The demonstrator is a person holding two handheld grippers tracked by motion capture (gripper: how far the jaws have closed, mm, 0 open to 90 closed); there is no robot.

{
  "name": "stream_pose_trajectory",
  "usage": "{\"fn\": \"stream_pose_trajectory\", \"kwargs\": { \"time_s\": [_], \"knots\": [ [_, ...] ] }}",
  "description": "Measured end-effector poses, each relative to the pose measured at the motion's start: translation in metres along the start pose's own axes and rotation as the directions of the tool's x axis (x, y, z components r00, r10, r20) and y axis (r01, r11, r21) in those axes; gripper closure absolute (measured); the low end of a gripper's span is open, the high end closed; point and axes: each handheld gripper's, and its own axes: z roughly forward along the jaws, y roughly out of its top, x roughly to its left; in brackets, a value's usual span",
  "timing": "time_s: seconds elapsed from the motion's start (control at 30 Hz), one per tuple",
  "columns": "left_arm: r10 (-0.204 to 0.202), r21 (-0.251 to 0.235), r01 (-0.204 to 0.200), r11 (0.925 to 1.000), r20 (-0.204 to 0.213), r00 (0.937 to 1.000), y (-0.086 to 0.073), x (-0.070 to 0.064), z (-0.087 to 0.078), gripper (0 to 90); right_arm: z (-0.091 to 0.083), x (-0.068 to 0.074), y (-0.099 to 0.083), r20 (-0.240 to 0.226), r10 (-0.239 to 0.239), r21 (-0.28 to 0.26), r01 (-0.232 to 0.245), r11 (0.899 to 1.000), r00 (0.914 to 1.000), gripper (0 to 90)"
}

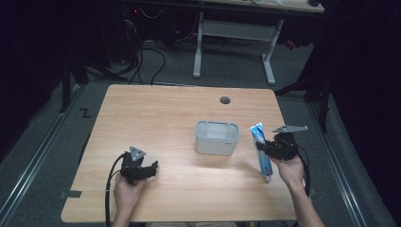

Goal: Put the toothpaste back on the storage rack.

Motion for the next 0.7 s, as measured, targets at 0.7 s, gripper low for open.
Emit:
{"fn": "stream_pose_trajectory", "kwargs": {
  "time_s": [0.7],
  "knots": [
    [0.000,0.000,0.000,1.0000,0.002,1.0000,0.000,0.000,0.000,25.3,-0.023,0.012,0.012,-0.034,-0.049,-0.072,0.046,0.996,0.9982,74.3]
  ]
}}
